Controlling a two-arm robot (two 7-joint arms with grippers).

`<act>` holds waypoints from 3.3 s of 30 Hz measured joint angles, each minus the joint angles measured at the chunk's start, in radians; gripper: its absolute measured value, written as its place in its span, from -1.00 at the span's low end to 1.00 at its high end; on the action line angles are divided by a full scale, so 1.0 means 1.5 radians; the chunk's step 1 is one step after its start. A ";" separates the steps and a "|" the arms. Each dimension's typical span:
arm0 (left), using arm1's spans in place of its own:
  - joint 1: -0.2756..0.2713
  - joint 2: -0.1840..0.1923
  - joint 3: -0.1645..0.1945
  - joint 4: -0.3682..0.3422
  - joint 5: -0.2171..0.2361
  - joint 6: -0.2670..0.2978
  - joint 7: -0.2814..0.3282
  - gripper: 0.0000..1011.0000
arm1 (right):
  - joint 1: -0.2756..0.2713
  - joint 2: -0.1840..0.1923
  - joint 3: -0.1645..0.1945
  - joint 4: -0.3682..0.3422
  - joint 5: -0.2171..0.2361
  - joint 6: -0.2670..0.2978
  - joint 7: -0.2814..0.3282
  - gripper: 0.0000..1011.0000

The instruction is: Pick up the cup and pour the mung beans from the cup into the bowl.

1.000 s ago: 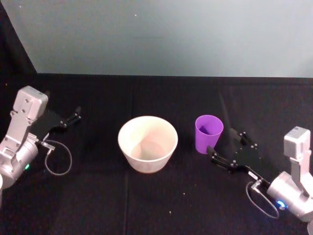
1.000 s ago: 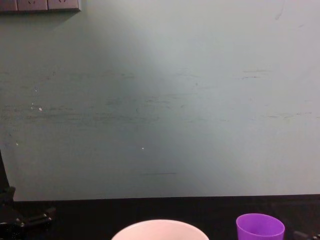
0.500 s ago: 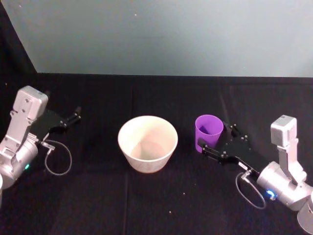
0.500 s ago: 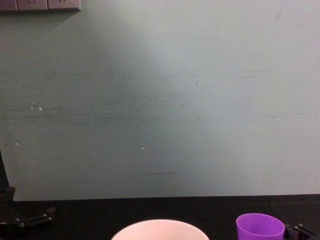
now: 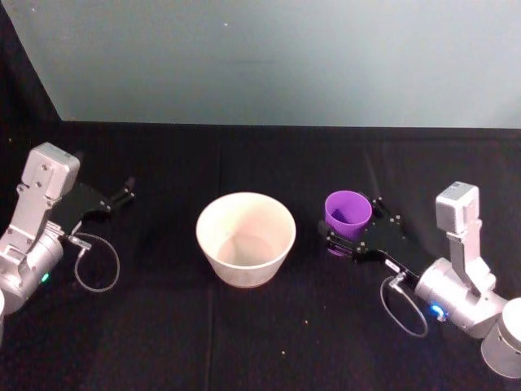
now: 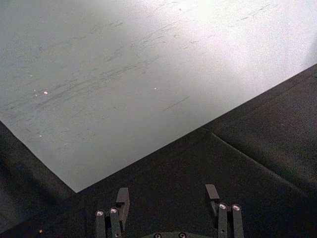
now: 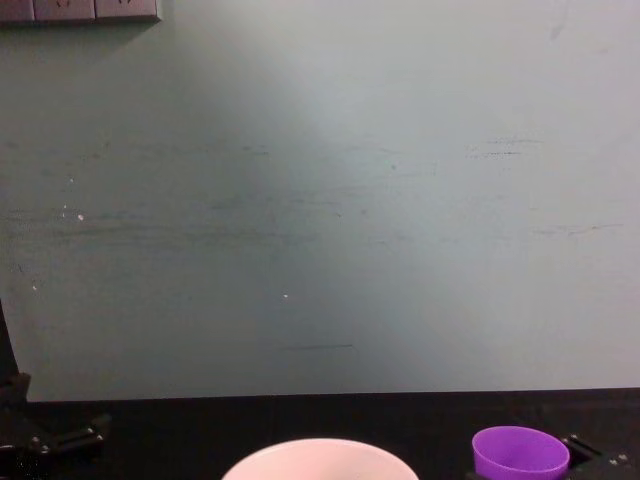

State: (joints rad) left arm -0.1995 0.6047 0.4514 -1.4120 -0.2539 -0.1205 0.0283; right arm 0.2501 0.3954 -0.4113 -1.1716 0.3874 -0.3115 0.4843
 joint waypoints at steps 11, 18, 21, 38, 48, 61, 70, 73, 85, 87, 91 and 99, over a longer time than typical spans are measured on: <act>0.000 0.000 0.000 0.000 0.000 0.000 0.000 0.98 | 0.014 -0.022 0.010 0.018 -0.023 0.000 -0.004 0.98; 0.000 0.000 0.000 0.000 0.000 0.000 0.000 0.98 | 0.015 -0.024 0.012 0.018 -0.027 0.004 -0.001 0.98; 0.000 0.000 0.000 0.000 0.000 0.000 0.000 0.98 | 0.015 -0.024 0.012 0.018 -0.027 0.004 -0.001 0.98; 0.000 0.000 0.000 0.000 0.000 0.000 0.000 0.98 | 0.015 -0.024 0.011 0.018 -0.027 0.003 -0.001 0.53; 0.000 0.000 0.000 0.000 0.000 0.000 0.000 0.98 | -0.014 -0.006 0.027 -0.051 -0.028 0.023 -0.005 0.48; 0.000 0.000 0.000 0.000 0.000 0.000 0.000 0.98 | -0.054 0.033 0.087 -0.244 -0.006 0.140 -0.028 0.48; 0.000 0.000 0.000 0.000 0.000 0.000 0.000 0.98 | -0.032 0.050 0.124 -0.335 0.021 0.204 -0.049 0.48; 0.000 0.000 0.000 0.000 0.000 0.000 0.000 0.98 | -0.023 0.056 0.133 -0.356 0.029 0.218 -0.053 0.48; 0.000 0.000 0.000 0.000 0.000 0.000 0.000 0.98 | -0.008 0.066 0.139 -0.382 0.030 0.235 -0.064 0.48; 0.000 0.000 0.000 0.000 0.000 0.000 0.000 0.98 | -0.009 0.066 0.139 -0.381 0.030 0.234 -0.064 0.48; 0.000 0.000 0.000 0.000 0.000 0.000 0.000 0.98 | -0.010 0.065 0.138 -0.380 0.030 0.234 -0.064 0.48; 0.000 0.000 0.000 0.000 0.000 0.000 0.000 0.98 | -0.010 0.064 0.138 -0.379 0.029 0.233 -0.063 0.48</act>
State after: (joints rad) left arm -0.1996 0.6047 0.4514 -1.4120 -0.2539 -0.1205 0.0283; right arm 0.2346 0.4919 -0.2044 -1.7394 0.4313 0.0373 0.3896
